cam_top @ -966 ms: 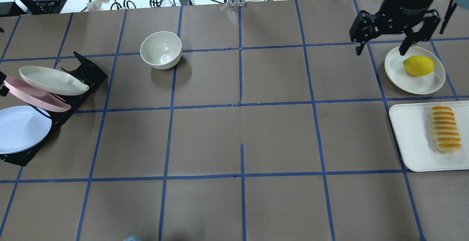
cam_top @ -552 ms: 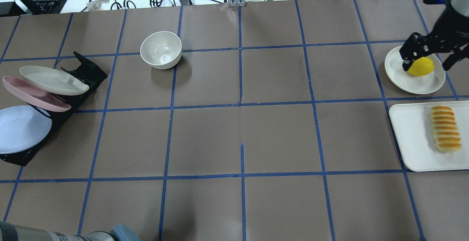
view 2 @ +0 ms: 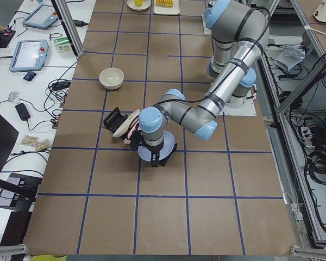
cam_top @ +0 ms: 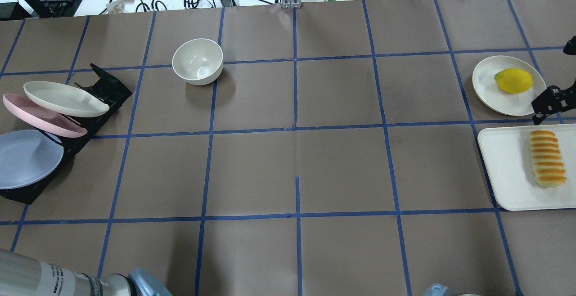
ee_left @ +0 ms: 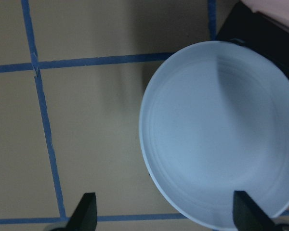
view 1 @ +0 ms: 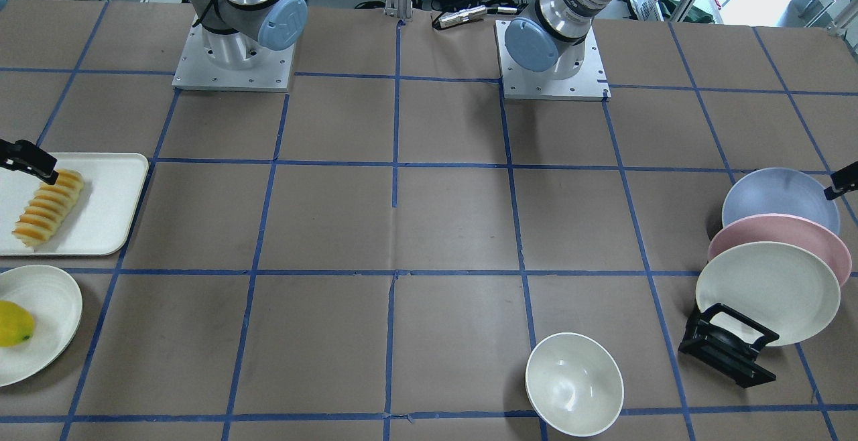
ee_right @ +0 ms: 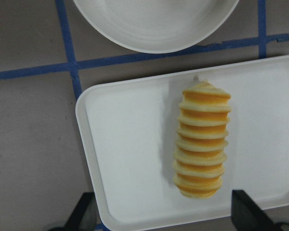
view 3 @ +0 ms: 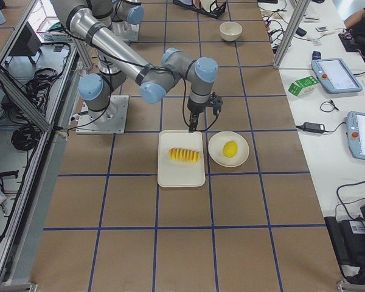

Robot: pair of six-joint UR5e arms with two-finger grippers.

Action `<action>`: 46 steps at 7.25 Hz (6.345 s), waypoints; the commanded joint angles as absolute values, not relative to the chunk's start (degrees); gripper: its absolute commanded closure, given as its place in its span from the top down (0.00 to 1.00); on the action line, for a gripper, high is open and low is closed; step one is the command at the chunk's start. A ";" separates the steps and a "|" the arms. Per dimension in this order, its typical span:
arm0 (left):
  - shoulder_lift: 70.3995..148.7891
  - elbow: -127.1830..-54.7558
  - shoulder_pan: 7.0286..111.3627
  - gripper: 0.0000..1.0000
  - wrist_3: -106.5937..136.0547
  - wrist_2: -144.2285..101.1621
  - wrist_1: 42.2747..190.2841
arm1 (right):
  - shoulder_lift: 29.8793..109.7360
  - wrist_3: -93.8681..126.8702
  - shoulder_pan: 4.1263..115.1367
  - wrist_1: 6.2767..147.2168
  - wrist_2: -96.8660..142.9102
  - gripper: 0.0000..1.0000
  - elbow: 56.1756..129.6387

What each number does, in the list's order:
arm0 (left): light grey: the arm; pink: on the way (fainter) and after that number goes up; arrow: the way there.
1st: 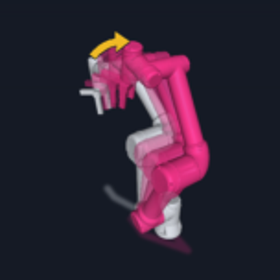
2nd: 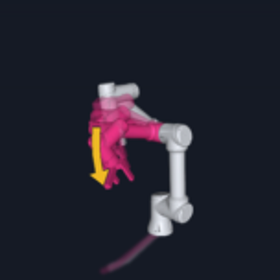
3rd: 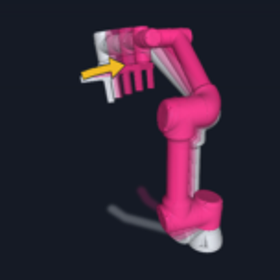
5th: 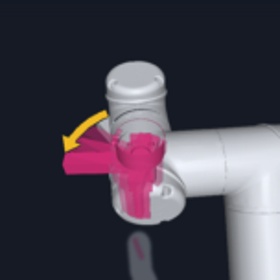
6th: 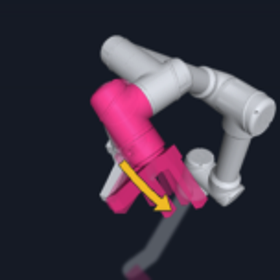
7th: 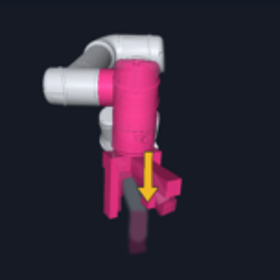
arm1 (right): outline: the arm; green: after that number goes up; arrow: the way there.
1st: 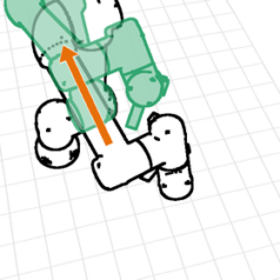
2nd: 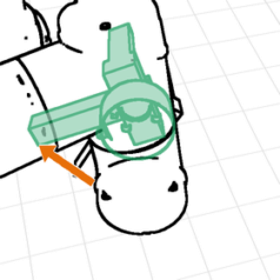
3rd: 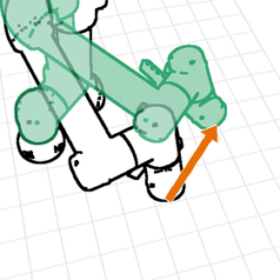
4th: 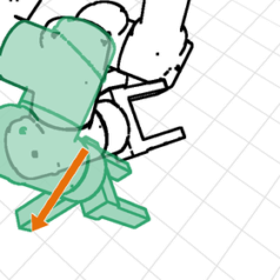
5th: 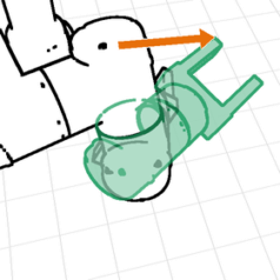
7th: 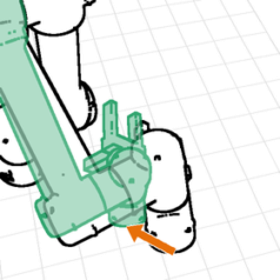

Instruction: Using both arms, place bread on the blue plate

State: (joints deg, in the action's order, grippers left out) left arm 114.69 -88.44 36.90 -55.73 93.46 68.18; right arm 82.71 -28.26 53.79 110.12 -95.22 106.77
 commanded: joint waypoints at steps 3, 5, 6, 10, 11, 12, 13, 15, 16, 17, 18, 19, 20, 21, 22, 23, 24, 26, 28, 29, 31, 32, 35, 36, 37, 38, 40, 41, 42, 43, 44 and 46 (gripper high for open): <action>120.14 -86.75 37.09 0.98 -52.65 90.53 67.76 | 75.17 -28.83 49.14 119.07 -96.94 1.00 108.72; 120.58 -86.57 37.09 0.67 -52.12 90.62 67.76 | 71.99 -28.22 47.73 119.97 -96.94 1.00 108.72; 121.37 -86.49 37.09 0.40 -52.21 90.62 67.76 | 71.72 -27.95 47.72 119.80 -96.68 1.00 108.81; 121.46 -84.55 37.09 0.00 -52.30 90.62 68.46 | 68.29 -27.08 47.72 119.97 -97.03 1.00 109.16; 121.38 -84.55 37.09 0.00 -52.29 90.62 68.55 | 67.68 -26.90 47.72 119.97 -97.12 0.95 109.25; 120.33 -84.55 37.09 0.00 -52.29 90.79 68.90 | 67.15 -26.63 47.72 119.80 -97.12 0.66 109.25; 118.15 -84.38 37.09 0.00 -52.64 90.88 72.39 | 67.24 -26.46 47.72 119.71 -97.03 0.18 109.60; 113.49 -84.90 35.61 0.00 -54.92 91.23 79.68 | 68.02 -26.02 47.72 118.57 -97.12 0.00 109.60; 110.07 -84.64 34.46 0.00 -54.84 91.67 86.07 | 68.29 -24.88 47.99 118.48 -96.95 0.00 108.99; 106.56 -85.68 34.45 0.00 -54.58 92.98 91.87 | 70.38 -24.87 48.42 118.22 -96.77 0.00 108.11; 104.52 -86.56 35.24 0.00 -53.62 93.08 93.41 | 72.75 -24.87 49.65 115.17 -96.51 0.00 106.45; 103.28 -88.40 37.51 0.00 -50.92 91.86 92.99 | 74.86 -24.87 51.75 110.26 -96.16 0.00 104.17; 101.97 -90.33 42.84 0.00 -48.45 91.24 92.47 | 76.27 -24.87 53.68 105.52 -95.98 0.00 101.11; 100.56 -92.09 46.89 0.00 -44.86 89.23 92.55 | 76.72 -24.87 56.14 100.25 -95.98 0.00 97.16; 98.72 -95.07 48.76 0.00 -42.56 86.42 92.72 | 76.64 -24.09 58.16 95.85 -95.89 0.00 93.12; 96.53 -98.75 50.00 0.00 -40.45 84.83 92.72 | 76.64 -20.43 60.79 92.84 -94.32 0.00 90.29; 95.55 -100.44 53.23 0.00 -35.04 82.03 92.55 | 76.64 -18.48 63.17 90.99 -92.13 0.00 89.05; 97.99 -101.59 67.43 0.00 -24.93 74.66 81.21 | 77.08 -13.47 68.44 90.70 -90.44 0.00 89.03; 101.23 -104.57 77.74 0.00 -11.57 67.96 68.53 | 77.96 -12.66 70.40 90.70 -89.13 0.00 89.03; 103.25 -106.76 81.70 0.00 -6.55 66.63 61.33 | 77.96 -12.57 70.49 90.70 -87.29 0.00 89.03; 107.12 -112.73 88.74 0.00 3.83 64.16 44.73 | 77.96 -9.86 73.54 90.96 -86.75 0.00 89.03; 109.49 -113.55 89.99 0.00 7.26 64.16 38.99 | 77.96 -7.93 75.04 91.14 -86.66 0.00 89.03; 112.49 -114.61 94.74 0.35 9.41 64.86 35.07 | 77.43 -7.21 79.00 92.63 -86.66 0.00 89.21; 112.06 -114.17 94.75 0.99 9.40 64.86 34.81 | 77.34 -7.21 80.06 93.77 -86.57 0.00 89.56; 110.41 -113.13 94.49 1.00 9.58 65.56 35.50 | 76.65 -7.21 81.81 94.74 -85.35 0.00 89.39; 108.48 -111.72 93.35 1.00 9.14 71.22 37.33 | 76.03 -7.12 84.26 95.96 -85.25 0.00 89.38; 102.42 -105.94 91.50 1.00 2.95 76.77 54.39 | 72.35 -0.66 90.76 101.74 -84.47 0.00 89.12; 99.09 -101.47 89.75 1.00 -5.89 85.43 67.02 | 70.77 3.56 94.62 105.34 -82.29 0.00 89.12; 95.66 -97.08 87.74 1.00 -9.37 87.34 77.07 | 68.84 5.87 98.14 107.21 -82.27 0.00 89.12; 92.93 -93.03 87.54 1.00 -9.66 90.32 85.09 | 67.17 7.19 100.96 107.92 -82.27 0.00 89.47; 90.81 -92.38 87.80 1.00 -9.75 92.27 86.30 | 64.97 9.30 104.03 110.54 -82.27 0.00 89.47; 90.70 -91.68 87.71 1.00 -9.67 91.93 85.78 | 61.37 14.57 108.71 115.82 -82.27 0.00 89.47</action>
State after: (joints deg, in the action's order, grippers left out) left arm 91.10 -92.45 87.76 -9.60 91.70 85.47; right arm 63.64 11.78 106.05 113.12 -82.27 89.49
